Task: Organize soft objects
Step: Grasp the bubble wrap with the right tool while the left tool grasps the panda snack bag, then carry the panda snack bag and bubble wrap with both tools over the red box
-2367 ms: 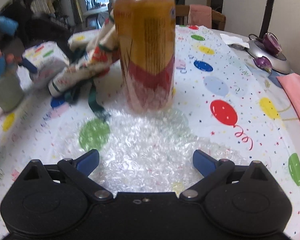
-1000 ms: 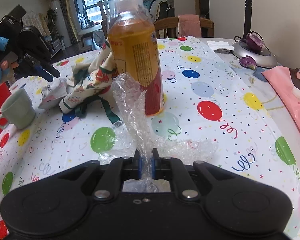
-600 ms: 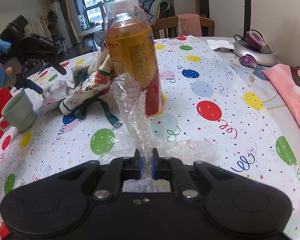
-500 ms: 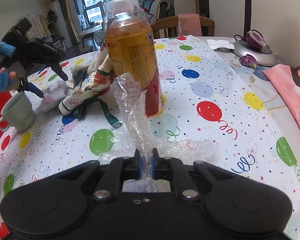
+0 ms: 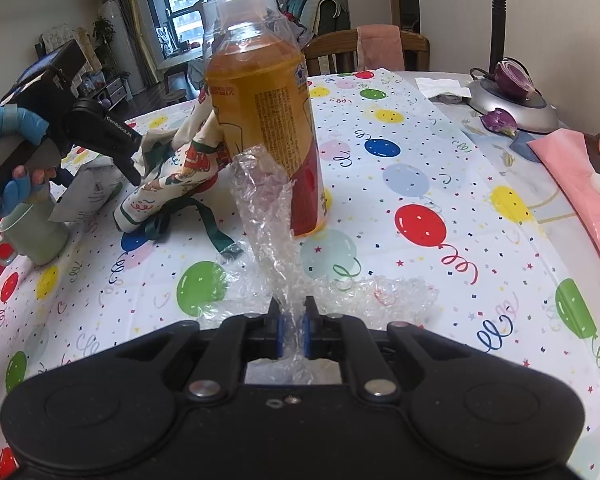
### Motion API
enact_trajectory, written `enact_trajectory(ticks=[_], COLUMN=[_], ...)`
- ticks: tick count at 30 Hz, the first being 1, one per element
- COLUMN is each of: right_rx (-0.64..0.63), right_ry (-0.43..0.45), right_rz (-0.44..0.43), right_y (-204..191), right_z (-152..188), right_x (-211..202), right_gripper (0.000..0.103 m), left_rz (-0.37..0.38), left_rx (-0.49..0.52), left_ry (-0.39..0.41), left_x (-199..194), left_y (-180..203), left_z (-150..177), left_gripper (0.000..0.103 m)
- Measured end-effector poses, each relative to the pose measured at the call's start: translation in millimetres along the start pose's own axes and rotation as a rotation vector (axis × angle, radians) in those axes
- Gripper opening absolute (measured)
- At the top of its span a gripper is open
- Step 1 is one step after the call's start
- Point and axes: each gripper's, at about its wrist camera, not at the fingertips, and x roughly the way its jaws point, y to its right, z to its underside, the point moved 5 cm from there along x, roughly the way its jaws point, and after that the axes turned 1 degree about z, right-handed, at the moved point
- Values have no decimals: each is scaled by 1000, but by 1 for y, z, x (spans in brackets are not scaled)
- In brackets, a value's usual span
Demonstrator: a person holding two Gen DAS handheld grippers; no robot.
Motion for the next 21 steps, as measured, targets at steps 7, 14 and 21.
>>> enact_trajectory(ticks=[7,14,21], right_rx=[-7,-6,23], right_ry=[-7,19,59], right_rz=[14,29,18], right_y=[0,0,-3], right_z=[-1,-4,-13], right_x=[1,-10,-32], right_gripper=[8,7,7], left_rz=[-39,39,147], left_rx=[83,88,111], left_ry=[50,117,174], left_x=[-9,-30,-64], left_y=[4,-3,-10], left_z=[2,5,15], left_gripper=[27,21,21])
